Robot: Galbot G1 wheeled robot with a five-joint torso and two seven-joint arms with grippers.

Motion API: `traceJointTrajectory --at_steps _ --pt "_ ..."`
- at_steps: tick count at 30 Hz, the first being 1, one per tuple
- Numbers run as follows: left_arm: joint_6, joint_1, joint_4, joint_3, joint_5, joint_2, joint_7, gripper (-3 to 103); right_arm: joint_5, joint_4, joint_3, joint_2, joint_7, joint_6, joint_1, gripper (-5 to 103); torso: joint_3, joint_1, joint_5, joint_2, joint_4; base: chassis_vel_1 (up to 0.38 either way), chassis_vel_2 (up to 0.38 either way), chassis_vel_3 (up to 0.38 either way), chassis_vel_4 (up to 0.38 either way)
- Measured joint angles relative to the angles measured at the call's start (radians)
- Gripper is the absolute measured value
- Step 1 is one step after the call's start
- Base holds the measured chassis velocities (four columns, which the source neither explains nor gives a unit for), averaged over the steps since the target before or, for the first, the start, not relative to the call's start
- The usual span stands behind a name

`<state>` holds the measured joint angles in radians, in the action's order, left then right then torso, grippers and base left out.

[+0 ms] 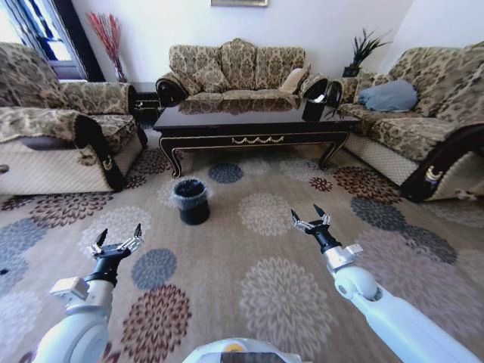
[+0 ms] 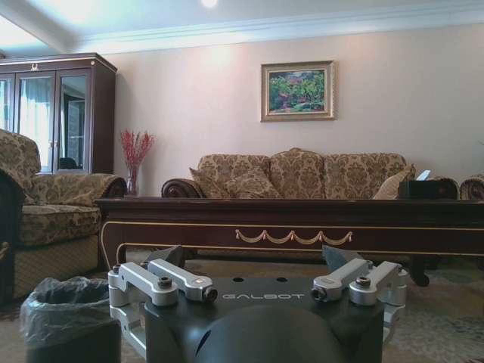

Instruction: Move to the front of the table and pick up the trash from the floor, then place it into the trash bin.

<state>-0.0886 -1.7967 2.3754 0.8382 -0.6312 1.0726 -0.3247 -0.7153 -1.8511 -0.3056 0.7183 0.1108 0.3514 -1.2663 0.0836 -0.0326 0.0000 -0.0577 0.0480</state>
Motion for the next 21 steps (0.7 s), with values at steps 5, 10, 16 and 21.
traceJointTrajectory --at_steps 5,10,16,21 --pt "0.0 0.001 0.001 -0.005 0.008 0.001 0.0 100 0.001 0.0 0.004 -0.002 -0.006 -0.001 0.002 100 0.0 0.0 -0.0001 0.0 -0.0003 0.338 -0.349 -0.361 0.352" --pt "0.002 -0.001 0.002 -0.009 0.015 0.003 0.002 100 0.007 0.009 0.016 -0.008 -0.028 -0.001 0.005 100 0.0 0.0 0.0008 0.0 -0.0002 0.365 -0.362 -0.365 0.345" --pt "0.005 0.01 -0.01 -0.017 0.023 0.003 0.004 100 0.023 0.02 0.03 -0.003 -0.047 0.006 -0.005 100 0.0 0.0 0.0005 0.0 0.0 0.327 -0.345 -0.342 0.341" --pt "0.005 0.015 -0.018 -0.026 0.031 0.009 0.005 100 0.04 0.036 0.042 0.001 -0.063 0.02 -0.012 100 0.0 0.0 -0.0009 0.0 -0.0001 0.314 -0.3 -0.318 0.308"
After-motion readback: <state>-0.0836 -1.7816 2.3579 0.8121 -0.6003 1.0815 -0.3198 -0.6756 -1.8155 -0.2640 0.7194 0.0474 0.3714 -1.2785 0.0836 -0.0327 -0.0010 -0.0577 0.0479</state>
